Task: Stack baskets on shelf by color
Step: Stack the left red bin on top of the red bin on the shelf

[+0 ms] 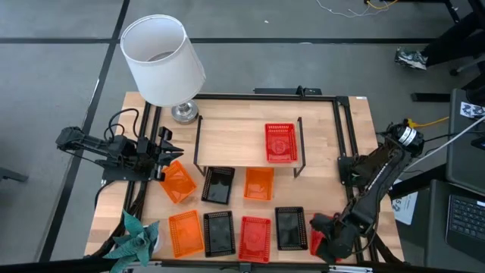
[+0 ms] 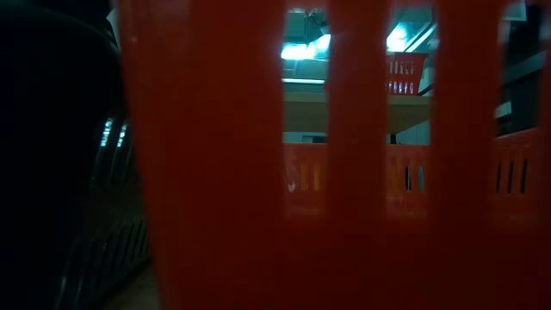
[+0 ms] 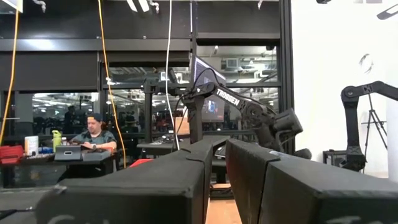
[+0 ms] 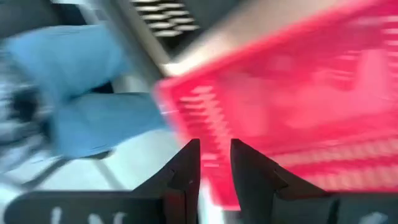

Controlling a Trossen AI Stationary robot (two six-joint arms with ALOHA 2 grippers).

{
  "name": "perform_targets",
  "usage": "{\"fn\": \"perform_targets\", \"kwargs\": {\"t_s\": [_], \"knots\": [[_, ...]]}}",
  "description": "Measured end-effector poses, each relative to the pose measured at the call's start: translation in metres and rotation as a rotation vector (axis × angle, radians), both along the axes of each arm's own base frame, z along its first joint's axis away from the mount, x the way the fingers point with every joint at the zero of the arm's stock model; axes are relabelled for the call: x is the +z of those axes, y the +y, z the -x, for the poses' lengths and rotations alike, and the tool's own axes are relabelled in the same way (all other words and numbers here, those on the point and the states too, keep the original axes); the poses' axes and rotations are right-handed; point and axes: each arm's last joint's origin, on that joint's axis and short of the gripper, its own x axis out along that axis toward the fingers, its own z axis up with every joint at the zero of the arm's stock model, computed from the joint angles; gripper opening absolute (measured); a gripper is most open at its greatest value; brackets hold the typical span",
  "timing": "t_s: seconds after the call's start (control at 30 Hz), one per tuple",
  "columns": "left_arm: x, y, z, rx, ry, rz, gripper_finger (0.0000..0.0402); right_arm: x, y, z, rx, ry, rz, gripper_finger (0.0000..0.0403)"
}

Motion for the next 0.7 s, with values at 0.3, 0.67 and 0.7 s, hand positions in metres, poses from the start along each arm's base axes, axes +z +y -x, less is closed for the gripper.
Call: {"fn": "perform_targets", "kwargs": {"t_s": [0.3,0.67,0.7], "knots": [[0.000,0.000,0.000,0.000,0.001,-0.001,0.0039,-0.004,-0.009,0.007,0.019,0.103,0.082,0.0087],[0.000,0.000,0.000,0.016,0.004,-0.030,0.0039,0.007,-0.017,0.009,0.092,0.128,0.184,0.0087],[0.000,0.000,0.000,0.016,0.004,-0.031,0.0039,0.009,-0.015,0.008,0.097,0.109,0.169,0.0087]]}}
